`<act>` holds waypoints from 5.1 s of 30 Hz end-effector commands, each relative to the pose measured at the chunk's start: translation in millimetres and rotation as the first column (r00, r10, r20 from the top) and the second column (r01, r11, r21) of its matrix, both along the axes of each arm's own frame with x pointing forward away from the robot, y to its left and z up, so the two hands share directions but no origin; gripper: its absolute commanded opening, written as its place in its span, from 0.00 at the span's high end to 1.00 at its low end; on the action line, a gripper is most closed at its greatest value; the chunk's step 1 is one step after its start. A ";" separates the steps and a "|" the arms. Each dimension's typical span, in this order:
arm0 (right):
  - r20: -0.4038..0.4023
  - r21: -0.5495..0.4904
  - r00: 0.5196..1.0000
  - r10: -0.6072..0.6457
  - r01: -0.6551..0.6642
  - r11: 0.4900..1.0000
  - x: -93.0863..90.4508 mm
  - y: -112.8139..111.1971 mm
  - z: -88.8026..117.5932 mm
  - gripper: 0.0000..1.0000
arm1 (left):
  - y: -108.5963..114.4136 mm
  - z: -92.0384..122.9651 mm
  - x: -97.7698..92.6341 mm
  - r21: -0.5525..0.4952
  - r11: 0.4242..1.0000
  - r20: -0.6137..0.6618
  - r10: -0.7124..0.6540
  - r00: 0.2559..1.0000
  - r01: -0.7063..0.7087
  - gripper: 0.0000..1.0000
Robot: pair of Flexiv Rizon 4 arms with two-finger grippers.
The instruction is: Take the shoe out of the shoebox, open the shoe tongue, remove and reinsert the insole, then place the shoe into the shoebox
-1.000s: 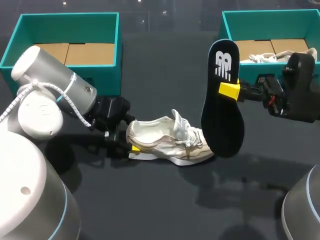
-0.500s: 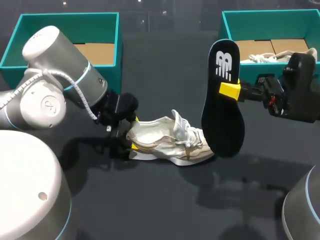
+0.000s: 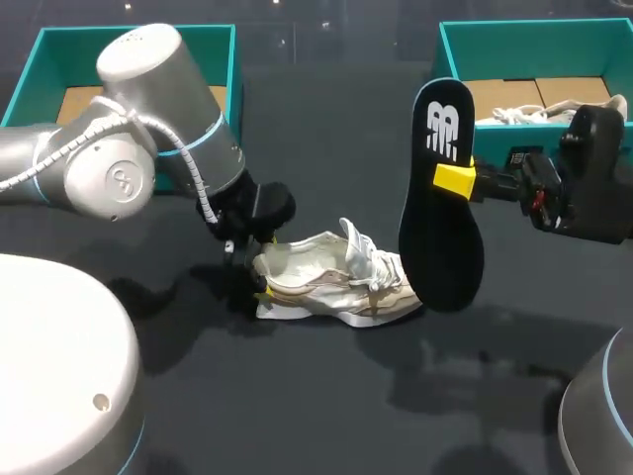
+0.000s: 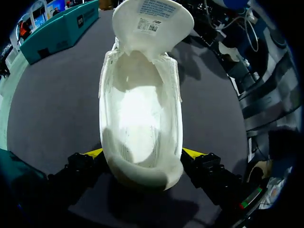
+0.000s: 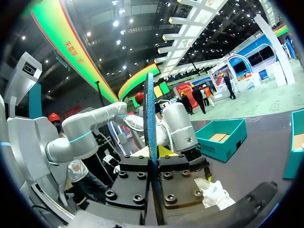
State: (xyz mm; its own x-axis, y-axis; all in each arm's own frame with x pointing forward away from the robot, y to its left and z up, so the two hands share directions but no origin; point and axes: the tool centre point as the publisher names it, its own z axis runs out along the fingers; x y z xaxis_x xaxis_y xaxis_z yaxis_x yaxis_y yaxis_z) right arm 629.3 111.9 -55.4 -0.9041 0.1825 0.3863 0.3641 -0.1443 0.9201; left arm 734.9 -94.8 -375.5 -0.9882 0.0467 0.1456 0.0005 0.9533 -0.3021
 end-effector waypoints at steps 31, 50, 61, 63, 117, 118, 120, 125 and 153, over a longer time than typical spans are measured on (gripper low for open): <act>-0.009 -0.024 0.998 -0.067 0.067 0.997 -11.2 -3.0 1.3 1.00 | 21.7 11.2 6.4 0.275 0.961 0.055 -0.021 0.998 0.005 0.00; -0.009 -0.024 0.998 -0.067 0.067 0.997 -11.2 -3.0 1.3 1.00 | -10.0 69.2 28.0 0.259 0.961 0.103 -0.123 0.987 0.093 0.00; -0.009 -0.024 0.998 -0.067 0.067 0.997 -11.2 -3.0 1.3 1.00 | -50.6 46.5 49.4 0.236 0.970 0.110 -0.083 0.990 0.055 0.00; -0.009 -0.024 0.998 -0.067 0.067 0.997 -11.2 -3.0 1.3 1.00 | -57.0 40.3 48.4 0.239 0.970 0.129 -0.077 0.989 0.045 0.00; -0.009 -0.024 0.998 -0.067 0.067 0.997 -11.2 -3.0 1.3 1.00 | -79.4 22.4 42.8 0.148 0.916 0.026 -0.379 0.925 0.372 1.00; -0.009 -0.024 0.998 -0.067 0.067 0.997 -11.2 -3.0 1.3 1.00 | -80.4 26.4 43.0 0.141 0.903 0.021 -0.413 0.910 0.406 1.00; -0.009 -0.024 0.998 -0.067 0.067 0.997 -11.2 -3.0 1.3 1.00 | -82.0 34.8 42.1 0.137 0.862 0.013 -0.494 0.869 0.488 1.00; -0.009 -0.024 0.998 -0.067 0.067 0.997 -11.2 -3.0 1.3 1.00 | -81.2 48.0 37.0 0.171 0.738 0.026 -0.666 0.746 0.653 1.00; -0.009 -0.024 0.998 -0.067 0.067 0.997 -11.2 -3.0 1.3 1.00 | -79.5 52.6 38.3 0.194 0.282 0.131 -0.957 0.260 0.940 1.00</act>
State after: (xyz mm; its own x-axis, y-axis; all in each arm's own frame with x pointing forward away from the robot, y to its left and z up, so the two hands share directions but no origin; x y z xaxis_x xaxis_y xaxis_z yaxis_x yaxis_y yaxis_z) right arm 630.3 112.9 -55.8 -0.9000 0.1995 0.3876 0.3644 -0.1437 0.9201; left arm 775.5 -173.9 -324.9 -0.2762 0.9604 0.0357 0.9526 0.2785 -0.1223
